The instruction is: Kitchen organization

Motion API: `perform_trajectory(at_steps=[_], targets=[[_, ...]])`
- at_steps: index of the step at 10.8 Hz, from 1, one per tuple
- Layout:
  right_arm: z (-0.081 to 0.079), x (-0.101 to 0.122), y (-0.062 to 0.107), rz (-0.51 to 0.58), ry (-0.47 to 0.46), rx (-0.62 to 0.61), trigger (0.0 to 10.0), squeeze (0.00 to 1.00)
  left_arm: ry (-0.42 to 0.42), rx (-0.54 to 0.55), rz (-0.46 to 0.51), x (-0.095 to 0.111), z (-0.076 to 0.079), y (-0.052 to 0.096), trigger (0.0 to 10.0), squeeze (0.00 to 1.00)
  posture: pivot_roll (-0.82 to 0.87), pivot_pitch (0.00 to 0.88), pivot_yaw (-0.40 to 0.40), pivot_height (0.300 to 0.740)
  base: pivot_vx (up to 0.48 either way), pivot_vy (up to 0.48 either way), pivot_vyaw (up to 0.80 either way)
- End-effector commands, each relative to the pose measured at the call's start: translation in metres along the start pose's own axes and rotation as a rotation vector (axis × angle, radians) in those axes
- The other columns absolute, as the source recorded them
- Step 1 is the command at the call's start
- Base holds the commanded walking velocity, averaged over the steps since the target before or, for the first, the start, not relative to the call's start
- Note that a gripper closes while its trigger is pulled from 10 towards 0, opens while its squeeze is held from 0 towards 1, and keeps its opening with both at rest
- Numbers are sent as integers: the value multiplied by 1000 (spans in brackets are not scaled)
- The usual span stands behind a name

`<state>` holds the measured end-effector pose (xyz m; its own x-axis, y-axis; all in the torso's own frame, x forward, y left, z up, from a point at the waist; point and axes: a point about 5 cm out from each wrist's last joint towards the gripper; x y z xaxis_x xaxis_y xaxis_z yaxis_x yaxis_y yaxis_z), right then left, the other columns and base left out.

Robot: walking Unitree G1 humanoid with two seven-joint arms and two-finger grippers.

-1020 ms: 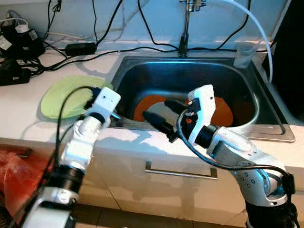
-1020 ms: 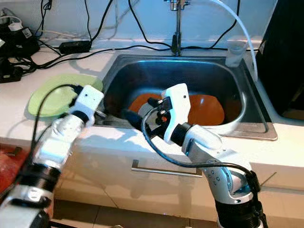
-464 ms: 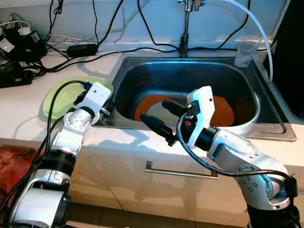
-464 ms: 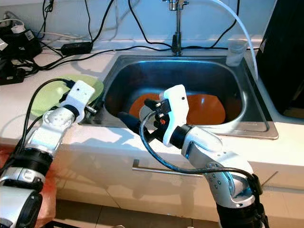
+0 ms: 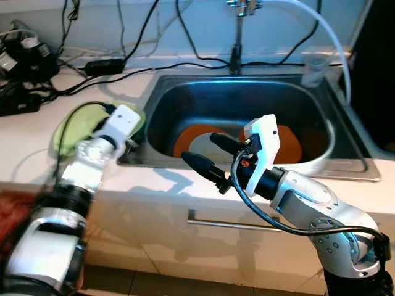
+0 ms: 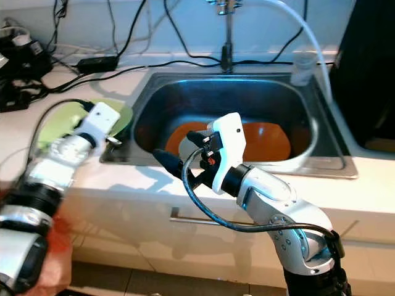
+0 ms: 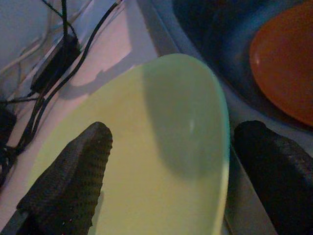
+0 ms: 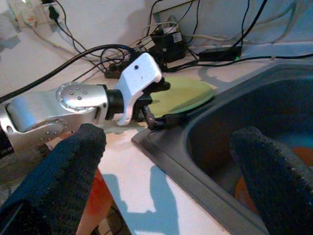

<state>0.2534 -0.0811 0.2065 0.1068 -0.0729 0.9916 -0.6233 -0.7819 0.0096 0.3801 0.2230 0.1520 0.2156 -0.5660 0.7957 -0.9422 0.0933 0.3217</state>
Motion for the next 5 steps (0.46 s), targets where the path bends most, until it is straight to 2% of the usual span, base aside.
perform_trajectory(at_steps=[1,3,4,5], targets=[[-4,2,1,4,5,14,10000,0,-34,0,-62,-10,-5,1,10000,0,-88,0,129,740,0,0,0],[-5,1,3,0,1,6,10000,0,-70,19,-111,-17,-20,3,10000,0,-95,0,132,740,0,0,0],[-5,1,3,-1,1,4,10000,0,-79,3,-104,-18,-20,4,10000,0,-96,0,132,740,0,0,0],[-5,1,4,-3,4,1,10000,0,-82,-20,-107,-21,-19,4,0,0,-99,0,132,740,0,0,0]])
Point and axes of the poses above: a point about 5 cm out from each wrist's last joint towards the gripper, its own y axis pointing back from the gripper into the wrist, its own x axis along the axis of the wrist's last joint, z = x × y, and after that the axes turned 4 degrees about y, right-handed
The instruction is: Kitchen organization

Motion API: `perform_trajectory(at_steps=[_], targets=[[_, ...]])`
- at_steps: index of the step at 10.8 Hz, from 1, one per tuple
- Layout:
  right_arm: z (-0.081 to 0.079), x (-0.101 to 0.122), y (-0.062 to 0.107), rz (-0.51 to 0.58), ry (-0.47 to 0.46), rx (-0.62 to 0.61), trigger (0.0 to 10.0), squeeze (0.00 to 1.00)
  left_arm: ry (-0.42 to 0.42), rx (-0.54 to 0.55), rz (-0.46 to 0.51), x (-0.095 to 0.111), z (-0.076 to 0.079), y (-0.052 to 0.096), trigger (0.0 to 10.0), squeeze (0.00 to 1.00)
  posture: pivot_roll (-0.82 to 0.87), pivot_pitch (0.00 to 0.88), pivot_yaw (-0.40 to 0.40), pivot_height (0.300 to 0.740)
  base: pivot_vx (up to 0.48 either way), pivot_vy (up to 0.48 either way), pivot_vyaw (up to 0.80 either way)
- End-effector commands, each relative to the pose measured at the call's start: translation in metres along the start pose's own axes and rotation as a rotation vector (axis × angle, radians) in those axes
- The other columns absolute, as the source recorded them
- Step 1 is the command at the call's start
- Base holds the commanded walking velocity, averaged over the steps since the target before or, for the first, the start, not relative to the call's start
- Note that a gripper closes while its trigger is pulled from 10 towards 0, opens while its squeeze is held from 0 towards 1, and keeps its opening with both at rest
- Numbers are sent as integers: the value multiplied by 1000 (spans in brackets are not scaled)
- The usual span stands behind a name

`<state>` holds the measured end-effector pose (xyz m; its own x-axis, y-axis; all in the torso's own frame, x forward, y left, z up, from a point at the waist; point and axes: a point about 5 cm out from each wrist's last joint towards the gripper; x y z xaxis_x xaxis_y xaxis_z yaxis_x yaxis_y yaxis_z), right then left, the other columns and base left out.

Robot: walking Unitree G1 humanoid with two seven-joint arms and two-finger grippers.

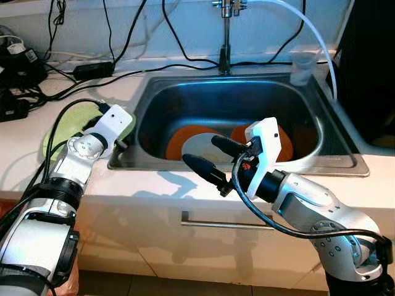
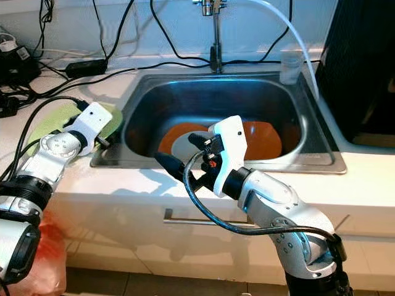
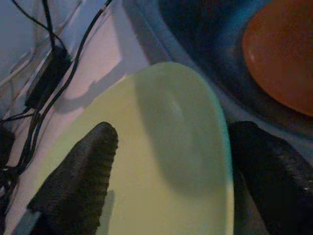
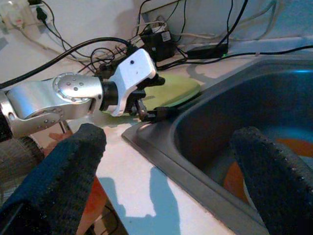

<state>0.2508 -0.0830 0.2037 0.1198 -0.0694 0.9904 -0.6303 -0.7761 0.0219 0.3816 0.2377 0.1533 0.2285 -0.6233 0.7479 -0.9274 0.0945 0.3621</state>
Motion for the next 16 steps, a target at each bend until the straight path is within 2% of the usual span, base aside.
perform_trajectory(at_steps=[1,16], targets=[[-3,4,1,8,14,8,10000,0,-17,-3,-77,-16,-5,3,0,0,-98,0,131,740,0,0,0],[-2,2,2,-7,23,-4,10000,0,-13,-31,-97,-26,-3,4,0,0,-103,0,131,740,0,0,0]])
Point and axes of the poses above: a point about 5 cm out from each wrist's last joint towards the gripper, its own y axis pointing back from the gripper into the wrist, its own x axis along the axis of the wrist's last joint, z = x × y, and after that the axes turned 4 degrees about y, right-handed
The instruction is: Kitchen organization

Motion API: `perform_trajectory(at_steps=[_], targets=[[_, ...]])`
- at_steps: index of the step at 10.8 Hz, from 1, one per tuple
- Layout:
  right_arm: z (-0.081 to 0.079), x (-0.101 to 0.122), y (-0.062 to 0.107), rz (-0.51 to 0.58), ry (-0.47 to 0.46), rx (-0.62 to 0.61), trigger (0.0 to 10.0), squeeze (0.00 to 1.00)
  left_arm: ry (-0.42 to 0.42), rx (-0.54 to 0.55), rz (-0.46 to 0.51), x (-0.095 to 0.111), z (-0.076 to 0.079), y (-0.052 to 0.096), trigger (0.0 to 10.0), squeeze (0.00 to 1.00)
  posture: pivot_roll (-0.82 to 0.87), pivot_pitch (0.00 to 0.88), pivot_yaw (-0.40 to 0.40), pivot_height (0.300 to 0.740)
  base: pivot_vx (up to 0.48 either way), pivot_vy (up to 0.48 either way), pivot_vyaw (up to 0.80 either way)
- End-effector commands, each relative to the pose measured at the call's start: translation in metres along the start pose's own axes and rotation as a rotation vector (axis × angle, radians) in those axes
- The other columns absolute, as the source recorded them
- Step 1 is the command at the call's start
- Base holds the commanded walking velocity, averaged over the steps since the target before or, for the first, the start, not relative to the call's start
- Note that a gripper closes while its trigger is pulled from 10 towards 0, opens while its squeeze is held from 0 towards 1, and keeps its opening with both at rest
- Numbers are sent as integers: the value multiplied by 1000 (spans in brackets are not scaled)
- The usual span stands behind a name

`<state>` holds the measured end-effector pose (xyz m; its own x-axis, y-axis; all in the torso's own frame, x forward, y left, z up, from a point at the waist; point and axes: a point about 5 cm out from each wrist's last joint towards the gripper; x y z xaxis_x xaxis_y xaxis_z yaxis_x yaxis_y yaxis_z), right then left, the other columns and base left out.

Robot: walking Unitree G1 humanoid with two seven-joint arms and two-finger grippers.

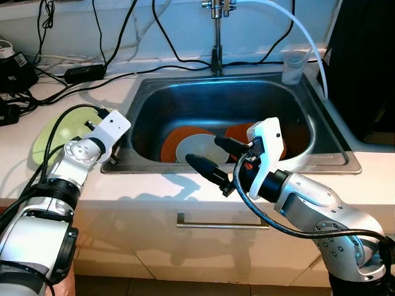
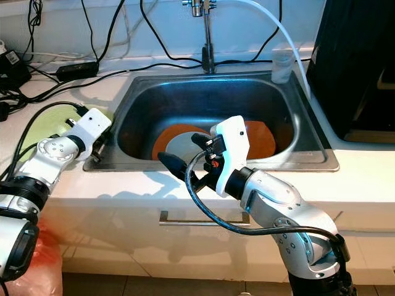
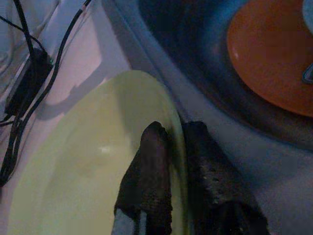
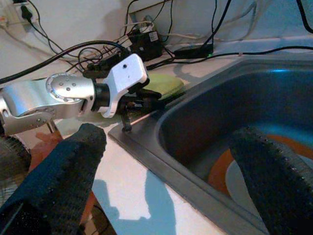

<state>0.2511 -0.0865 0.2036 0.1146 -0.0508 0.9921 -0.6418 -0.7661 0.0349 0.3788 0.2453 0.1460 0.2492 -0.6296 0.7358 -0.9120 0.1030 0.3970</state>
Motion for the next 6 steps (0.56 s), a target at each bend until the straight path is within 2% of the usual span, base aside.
perform_trajectory(at_steps=[1,6], targets=[[-4,1,-1,3,7,13,10000,0,-8,-1,-73,-16,-2,3,0,0,-103,0,131,740,0,0,0],[-3,1,0,1,7,6,10000,0,-42,33,-32,-9,-3,2,0,0,-105,0,131,740,0,0,0]])
Point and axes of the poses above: a point about 5 cm out from each wrist's last joint towards the gripper, its own y axis pointing back from the gripper into the wrist, its own x axis along the axis of the wrist's last joint, z = x × y, and after that the axes turned 4 degrees about y, right-handed
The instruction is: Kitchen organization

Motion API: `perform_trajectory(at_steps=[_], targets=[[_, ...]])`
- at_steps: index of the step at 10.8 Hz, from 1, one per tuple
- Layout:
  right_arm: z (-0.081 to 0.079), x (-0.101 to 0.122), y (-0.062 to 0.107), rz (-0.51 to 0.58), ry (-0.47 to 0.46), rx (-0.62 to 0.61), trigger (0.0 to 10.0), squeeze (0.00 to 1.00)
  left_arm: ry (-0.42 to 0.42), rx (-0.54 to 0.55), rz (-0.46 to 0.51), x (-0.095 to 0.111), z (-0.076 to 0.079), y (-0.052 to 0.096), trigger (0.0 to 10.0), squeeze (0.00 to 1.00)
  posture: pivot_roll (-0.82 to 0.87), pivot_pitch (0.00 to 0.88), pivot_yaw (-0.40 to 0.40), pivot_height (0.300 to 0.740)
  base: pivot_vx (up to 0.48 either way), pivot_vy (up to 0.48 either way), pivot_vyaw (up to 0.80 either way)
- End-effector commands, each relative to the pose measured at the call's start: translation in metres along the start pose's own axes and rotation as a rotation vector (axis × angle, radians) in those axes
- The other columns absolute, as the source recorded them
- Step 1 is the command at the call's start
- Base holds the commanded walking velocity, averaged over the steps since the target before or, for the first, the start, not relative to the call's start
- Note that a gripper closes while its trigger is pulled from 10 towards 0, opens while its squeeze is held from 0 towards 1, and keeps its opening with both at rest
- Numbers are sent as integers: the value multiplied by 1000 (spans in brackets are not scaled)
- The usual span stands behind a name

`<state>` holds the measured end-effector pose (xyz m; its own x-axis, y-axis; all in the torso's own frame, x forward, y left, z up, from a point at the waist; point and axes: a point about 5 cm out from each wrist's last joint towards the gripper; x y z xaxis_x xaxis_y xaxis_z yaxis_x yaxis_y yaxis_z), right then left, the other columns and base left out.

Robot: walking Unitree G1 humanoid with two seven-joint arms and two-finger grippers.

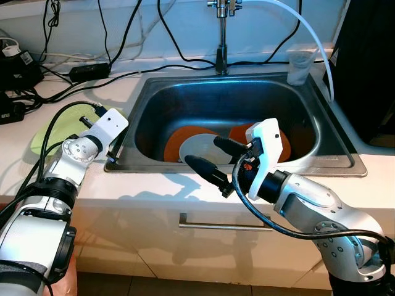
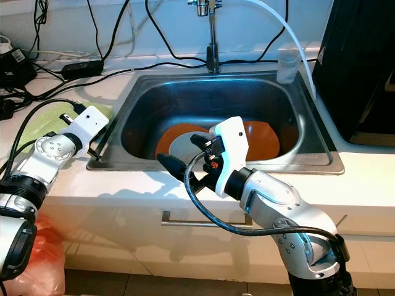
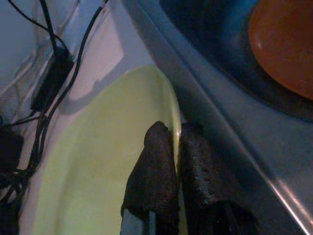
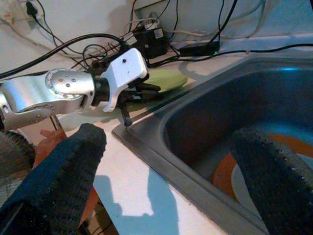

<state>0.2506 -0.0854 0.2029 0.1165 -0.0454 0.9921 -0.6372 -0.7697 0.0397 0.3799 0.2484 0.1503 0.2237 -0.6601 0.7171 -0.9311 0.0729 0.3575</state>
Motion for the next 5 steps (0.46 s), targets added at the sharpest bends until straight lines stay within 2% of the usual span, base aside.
perform_trajectory(at_steps=[1,5], targets=[[-2,1,0,8,4,2,10000,0,-1,-9,-29,-7,3,0,0,0,-105,0,131,740,0,0,0],[-4,2,0,-2,8,59,10000,0,-74,126,119,20,-2,-1,0,0,-104,0,124,740,0,0,0]])
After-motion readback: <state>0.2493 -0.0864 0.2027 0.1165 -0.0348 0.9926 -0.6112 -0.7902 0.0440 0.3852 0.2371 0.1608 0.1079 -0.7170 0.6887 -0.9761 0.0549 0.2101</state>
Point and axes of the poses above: a point about 5 cm out from each wrist's last joint towards the gripper, its own y axis pointing back from the gripper into the wrist, its own x axis along the axis of the wrist's last joint, z = x × y, and after that the axes turned 4 degrees about y, right-handed
